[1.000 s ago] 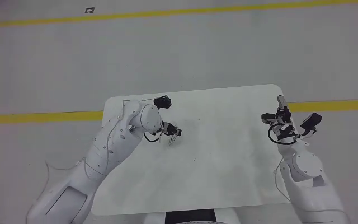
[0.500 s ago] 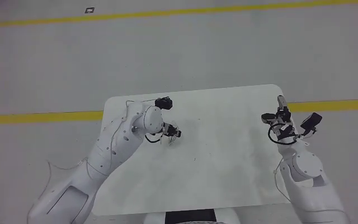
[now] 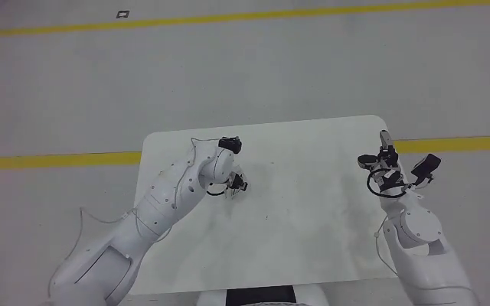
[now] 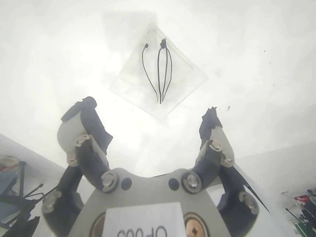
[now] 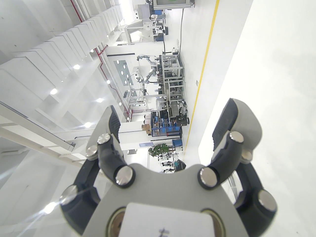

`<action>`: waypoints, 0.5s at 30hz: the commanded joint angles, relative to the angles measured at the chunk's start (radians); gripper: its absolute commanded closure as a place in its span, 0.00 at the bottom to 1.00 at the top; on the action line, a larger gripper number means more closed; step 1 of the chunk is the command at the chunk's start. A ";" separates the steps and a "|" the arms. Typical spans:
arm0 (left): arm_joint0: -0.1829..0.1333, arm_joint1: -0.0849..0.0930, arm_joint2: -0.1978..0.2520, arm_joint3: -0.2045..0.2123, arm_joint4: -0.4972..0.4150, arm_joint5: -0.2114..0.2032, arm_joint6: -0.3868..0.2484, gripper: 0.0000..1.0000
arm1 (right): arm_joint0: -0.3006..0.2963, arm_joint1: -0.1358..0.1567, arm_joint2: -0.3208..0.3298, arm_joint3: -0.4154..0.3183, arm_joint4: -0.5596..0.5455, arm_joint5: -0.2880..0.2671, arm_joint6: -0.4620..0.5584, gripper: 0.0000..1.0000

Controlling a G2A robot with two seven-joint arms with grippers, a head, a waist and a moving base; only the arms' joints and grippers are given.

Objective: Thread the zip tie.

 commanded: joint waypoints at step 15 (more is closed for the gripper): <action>0.015 0.001 0.000 -0.017 0.007 -0.021 0.052 0.00 | 0.000 0.000 0.000 0.000 0.000 0.000 0.000 0.00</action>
